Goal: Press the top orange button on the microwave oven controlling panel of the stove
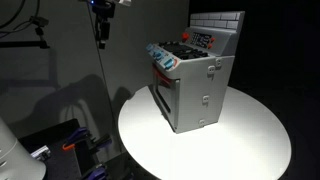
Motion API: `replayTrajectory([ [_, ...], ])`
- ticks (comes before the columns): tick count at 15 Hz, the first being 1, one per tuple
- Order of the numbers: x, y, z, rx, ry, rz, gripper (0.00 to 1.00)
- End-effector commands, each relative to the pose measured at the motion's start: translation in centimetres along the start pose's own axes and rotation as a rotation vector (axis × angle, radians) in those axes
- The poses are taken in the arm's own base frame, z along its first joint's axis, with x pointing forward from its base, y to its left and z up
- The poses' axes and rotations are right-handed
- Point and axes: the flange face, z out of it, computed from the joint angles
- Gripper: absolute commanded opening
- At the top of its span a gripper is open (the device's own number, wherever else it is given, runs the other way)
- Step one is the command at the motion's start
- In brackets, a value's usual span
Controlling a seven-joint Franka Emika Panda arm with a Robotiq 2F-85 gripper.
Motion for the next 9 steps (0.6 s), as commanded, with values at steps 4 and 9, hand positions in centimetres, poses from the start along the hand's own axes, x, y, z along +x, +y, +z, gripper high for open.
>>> replayTrajectory([
  [4,0.0,0.0,-0.1,0.000,0.001,-0.001,1.00],
  [9,1.2,0.1,-2.0,-0.006,0.069,0.030,1.00],
])
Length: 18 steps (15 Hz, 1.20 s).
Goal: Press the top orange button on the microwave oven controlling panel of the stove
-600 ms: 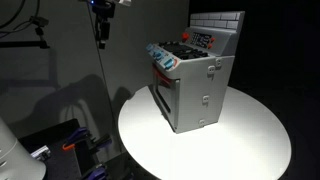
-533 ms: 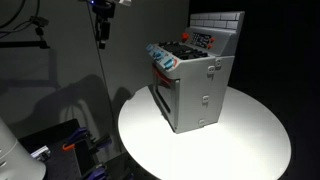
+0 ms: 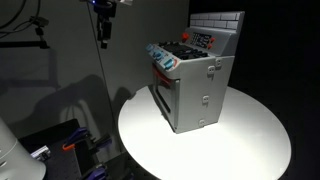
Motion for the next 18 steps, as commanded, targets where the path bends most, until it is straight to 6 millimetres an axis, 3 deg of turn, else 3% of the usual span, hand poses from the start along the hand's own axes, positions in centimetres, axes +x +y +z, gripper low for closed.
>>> replayTrajectory([
  [1,1.2,0.0,-2.1,-0.003,0.061,0.029,1.00],
  [12,7.3,2.0,-8.8,-0.012,0.301,0.197,1.00],
  [18,10.8,3.9,-11.0,-0.069,0.462,0.315,1.00],
])
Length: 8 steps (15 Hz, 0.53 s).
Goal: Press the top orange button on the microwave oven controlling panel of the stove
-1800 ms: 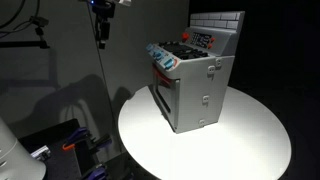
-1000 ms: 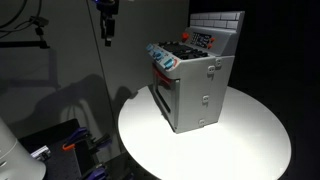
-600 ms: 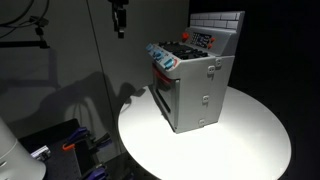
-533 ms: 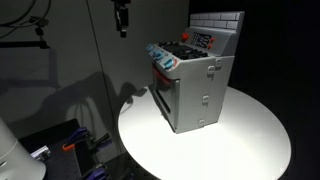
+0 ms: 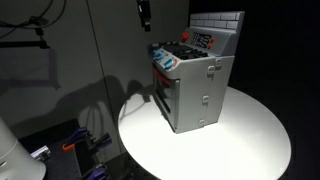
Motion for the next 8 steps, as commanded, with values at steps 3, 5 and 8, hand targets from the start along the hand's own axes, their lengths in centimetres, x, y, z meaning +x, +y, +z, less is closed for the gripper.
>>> replayTrajectory([
  [3,3.8,0.6,-0.4,-0.061,0.121,0.097,1.00],
  [5,4.6,1.0,-0.2,-0.090,0.160,0.125,1.00],
  [8,5.7,1.5,0.1,-0.135,0.213,0.163,1.00],
])
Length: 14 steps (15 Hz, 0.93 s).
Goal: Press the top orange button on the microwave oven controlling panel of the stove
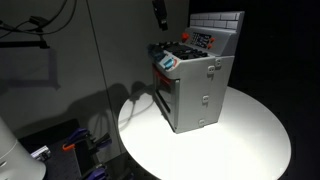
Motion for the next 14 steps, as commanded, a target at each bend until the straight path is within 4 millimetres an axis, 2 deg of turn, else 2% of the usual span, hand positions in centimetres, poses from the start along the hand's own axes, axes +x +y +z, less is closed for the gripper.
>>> replayTrajectory([
  [1,1.7,0.1,0.0,-0.044,0.057,0.054,1.00],
  [3,1.8,0.2,0.0,-0.061,0.059,0.069,1.00],
  [4,1.0,0.4,0.5,-0.047,0.041,0.042,1.00],
  [11,0.9,0.3,0.8,-0.050,0.036,0.041,1.00],
  [14,2.1,0.3,0.6,-0.032,0.099,0.073,1.00],
])
